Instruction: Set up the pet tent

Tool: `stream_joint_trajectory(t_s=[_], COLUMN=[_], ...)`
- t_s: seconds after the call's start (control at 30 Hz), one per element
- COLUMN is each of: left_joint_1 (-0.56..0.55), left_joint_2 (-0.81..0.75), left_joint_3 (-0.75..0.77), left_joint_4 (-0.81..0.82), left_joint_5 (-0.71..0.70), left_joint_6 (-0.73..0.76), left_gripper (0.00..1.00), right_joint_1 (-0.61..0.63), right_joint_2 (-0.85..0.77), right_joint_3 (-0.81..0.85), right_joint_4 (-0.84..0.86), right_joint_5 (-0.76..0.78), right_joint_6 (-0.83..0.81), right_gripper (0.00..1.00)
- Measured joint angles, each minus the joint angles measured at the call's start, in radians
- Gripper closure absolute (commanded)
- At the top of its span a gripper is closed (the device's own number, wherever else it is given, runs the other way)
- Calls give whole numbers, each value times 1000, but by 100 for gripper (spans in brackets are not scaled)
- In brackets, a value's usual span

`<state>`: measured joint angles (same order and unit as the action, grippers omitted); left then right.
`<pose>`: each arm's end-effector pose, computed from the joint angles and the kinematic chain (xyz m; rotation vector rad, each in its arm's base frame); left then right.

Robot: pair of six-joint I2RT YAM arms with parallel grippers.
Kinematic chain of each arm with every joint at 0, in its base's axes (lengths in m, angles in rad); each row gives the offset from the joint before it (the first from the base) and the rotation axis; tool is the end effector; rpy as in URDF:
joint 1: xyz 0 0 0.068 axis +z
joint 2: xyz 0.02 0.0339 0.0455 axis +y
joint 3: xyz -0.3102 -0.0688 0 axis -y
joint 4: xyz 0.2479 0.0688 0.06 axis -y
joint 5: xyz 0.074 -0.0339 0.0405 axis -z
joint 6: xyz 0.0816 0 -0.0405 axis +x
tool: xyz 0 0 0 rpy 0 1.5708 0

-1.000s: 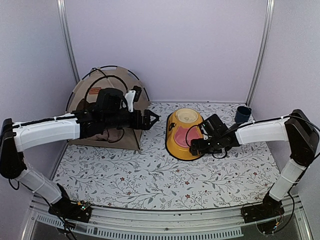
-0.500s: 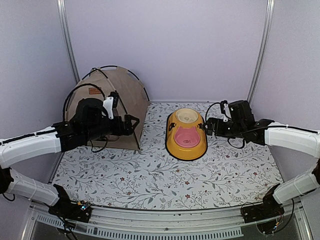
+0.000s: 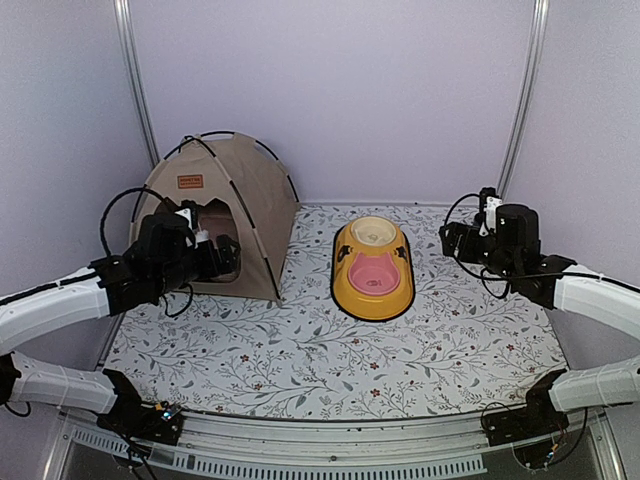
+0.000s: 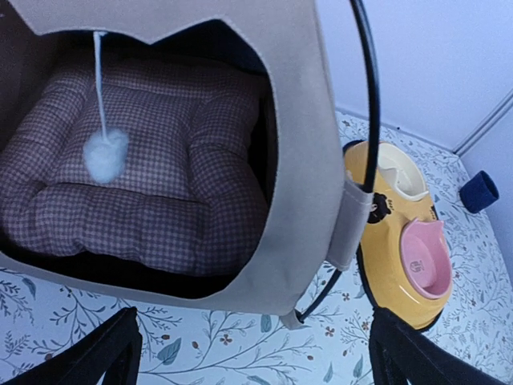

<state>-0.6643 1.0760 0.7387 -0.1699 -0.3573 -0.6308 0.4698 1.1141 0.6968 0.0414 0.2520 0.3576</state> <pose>0.2207 -0.1366 0.2880 -0.1843 2.0633 -0.4344 0.2557 0.1070 0.2901 0.0581 1.9455 0.3055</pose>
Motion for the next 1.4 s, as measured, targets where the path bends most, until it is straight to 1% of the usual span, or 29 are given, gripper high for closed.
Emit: stream_joint_trajectory(t_s=[0.17, 0.27, 0.3, 0.33, 0.43, 0.53, 0.67, 0.77, 0.9, 1.03, 1.13, 1.4], left_joint_1=[34, 66, 106, 106, 133, 164, 216, 247, 265, 280, 297, 389], left_joint_2=[-7, -7, -7, -7, -9, -9, -8, -4, 2, 5, 21, 175], left_joint_3=[-52, -91, -138, -138, -196, -254, -286, -287, -286, -284, -283, -296], left_joint_4=[28, 72, 159, 159, 272, 362, 428, 467, 488, 503, 535, 708], left_joint_5=[-45, -58, -56, -56, -41, -30, -9, 6, 5, -23, -68, -180], left_joint_6=[27, 63, 106, 106, 147, 187, 233, 275, 343, 413, 448, 534], left_gripper=[1, 1, 1, 1, 1, 1, 1, 1, 1, 1, 1, 1], right_joint_1=[-32, -154, -276, -281, -371, -451, -484, -483, -483, -483, -483, -483], right_joint_2=[65, 74, 74, 74, 94, 160, 219, 275, 391, 398, 398, 399], right_joint_3=[-3, -41, -89, -90, -175, -245, -367, -461, -545, -545, -507, -473], right_joint_4=[72, 151, 219, 221, 376, 490, 704, 907, 1178, 1254, 1260, 1247], right_joint_5=[37, 9, -11, -10, -47, -64, -68, -81, -100, -117, -128, -135], right_joint_6=[-110, -145, -163, -164, -206, -228, -258, -278, -296, -308, -314, -321], right_gripper=[1, 1, 1, 1, 1, 1, 1, 1, 1, 1, 1, 1])
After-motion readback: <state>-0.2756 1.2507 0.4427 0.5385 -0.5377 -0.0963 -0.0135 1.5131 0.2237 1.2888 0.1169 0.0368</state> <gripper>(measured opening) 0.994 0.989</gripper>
